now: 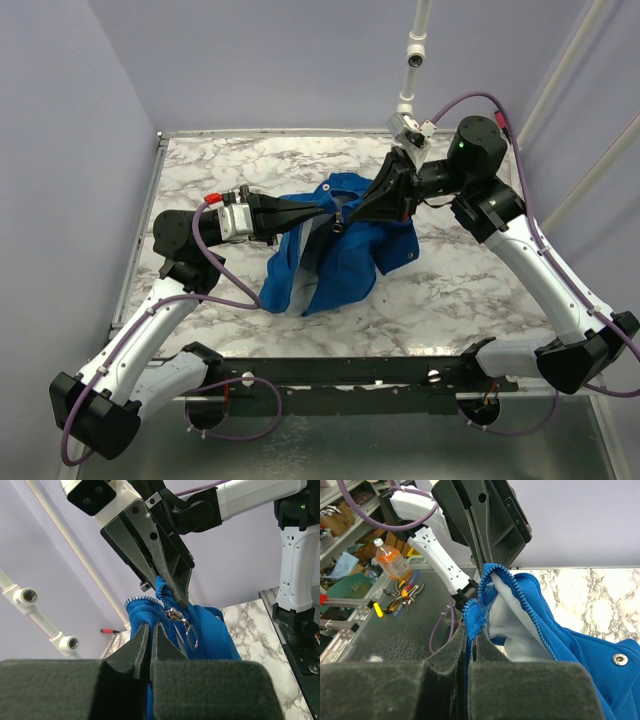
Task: Zip up the jacket
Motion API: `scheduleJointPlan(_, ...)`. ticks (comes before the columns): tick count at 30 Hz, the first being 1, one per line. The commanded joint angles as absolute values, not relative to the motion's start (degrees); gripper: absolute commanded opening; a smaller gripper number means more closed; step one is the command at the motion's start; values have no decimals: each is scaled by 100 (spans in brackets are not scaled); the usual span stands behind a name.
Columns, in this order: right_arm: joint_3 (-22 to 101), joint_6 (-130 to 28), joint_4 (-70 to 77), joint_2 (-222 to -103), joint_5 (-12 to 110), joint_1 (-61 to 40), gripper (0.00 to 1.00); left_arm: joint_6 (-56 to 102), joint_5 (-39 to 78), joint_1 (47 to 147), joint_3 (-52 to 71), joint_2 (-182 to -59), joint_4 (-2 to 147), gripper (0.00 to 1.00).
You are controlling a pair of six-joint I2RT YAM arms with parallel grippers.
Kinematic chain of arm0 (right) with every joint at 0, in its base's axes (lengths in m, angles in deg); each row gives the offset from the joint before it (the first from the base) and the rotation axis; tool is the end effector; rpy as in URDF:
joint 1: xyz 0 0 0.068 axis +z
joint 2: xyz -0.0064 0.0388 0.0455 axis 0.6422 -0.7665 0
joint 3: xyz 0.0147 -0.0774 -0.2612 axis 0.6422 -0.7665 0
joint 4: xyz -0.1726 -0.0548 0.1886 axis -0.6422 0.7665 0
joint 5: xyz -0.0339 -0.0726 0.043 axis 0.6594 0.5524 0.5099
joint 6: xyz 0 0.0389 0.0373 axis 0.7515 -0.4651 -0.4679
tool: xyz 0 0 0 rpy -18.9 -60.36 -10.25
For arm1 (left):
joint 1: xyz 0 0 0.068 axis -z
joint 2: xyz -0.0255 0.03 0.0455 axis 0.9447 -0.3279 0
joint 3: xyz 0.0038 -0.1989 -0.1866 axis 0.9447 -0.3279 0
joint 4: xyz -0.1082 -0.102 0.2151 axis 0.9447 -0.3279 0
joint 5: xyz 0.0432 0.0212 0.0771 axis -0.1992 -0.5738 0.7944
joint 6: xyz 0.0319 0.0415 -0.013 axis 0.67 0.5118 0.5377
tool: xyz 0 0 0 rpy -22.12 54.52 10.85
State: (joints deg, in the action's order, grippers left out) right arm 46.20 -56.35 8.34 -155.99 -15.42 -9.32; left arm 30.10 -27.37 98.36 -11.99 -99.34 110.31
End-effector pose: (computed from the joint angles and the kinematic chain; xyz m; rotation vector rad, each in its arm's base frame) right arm 0.2130 0.1656 0.4653 -1.2977 1.2208 1.5034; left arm 0.1555 -0.1138 0.4285 1.0772 0.6887 -0.9314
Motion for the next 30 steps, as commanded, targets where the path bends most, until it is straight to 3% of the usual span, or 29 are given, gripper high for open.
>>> scheduleJointPlan(1, 4879, -5748, 543, -15603, -1590, -948, 1, 2959, -2914, 9890, -1045, -9913, 11341, 0)
scheduleJointPlan(30, 4902, -5722, 514, -15692, -2515, -946, 1, 2885, -3726, 9938, -757, -10102, 11279, 0)
